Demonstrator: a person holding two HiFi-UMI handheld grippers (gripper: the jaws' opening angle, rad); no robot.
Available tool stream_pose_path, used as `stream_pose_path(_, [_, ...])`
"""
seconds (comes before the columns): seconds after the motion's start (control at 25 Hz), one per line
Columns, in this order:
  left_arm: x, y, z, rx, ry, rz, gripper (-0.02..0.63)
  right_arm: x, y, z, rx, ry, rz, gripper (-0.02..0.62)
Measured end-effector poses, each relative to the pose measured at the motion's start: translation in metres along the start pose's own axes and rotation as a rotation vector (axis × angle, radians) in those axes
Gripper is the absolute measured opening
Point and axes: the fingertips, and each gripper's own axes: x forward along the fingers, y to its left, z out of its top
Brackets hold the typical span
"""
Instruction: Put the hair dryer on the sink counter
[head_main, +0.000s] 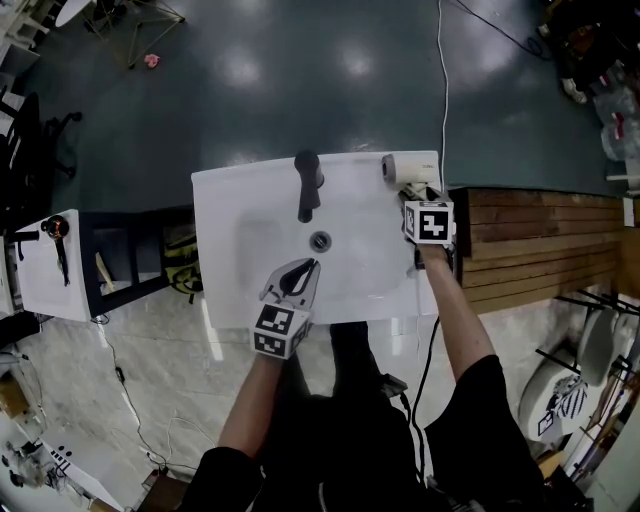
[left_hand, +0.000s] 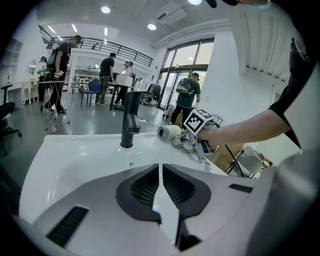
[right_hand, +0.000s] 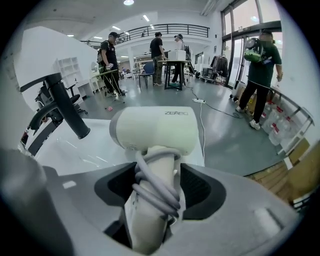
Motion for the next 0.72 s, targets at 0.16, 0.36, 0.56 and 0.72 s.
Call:
stream_pose_path(0.16, [-0.003, -0.003, 0.003, 0.003, -0.003, 0.000, 0.028, -0.006, 0.002, -0.002, -0.035, -0.006, 0.000, 0.264])
stream_pose_path(0.36, [-0.006, -0.004, 0.002, 0.003, 0.001, -0.004, 0.027, -0.015, 0.000, -0.002, -0.047, -0.032, -0.018, 0.264])
stream_pose_path(0.56, [-0.011, -0.005, 0.005, 0.010, -0.003, -0.012, 0.028, -0.030, 0.004, 0.004, -0.048, -0.093, -0.032, 0.262])
stream_pose_path(0.72, [-0.012, -0.010, 0.010, 0.018, -0.011, -0.020, 0.028, -0.043, 0.001, 0.012, -0.045, -0.127, -0.039, 0.262])
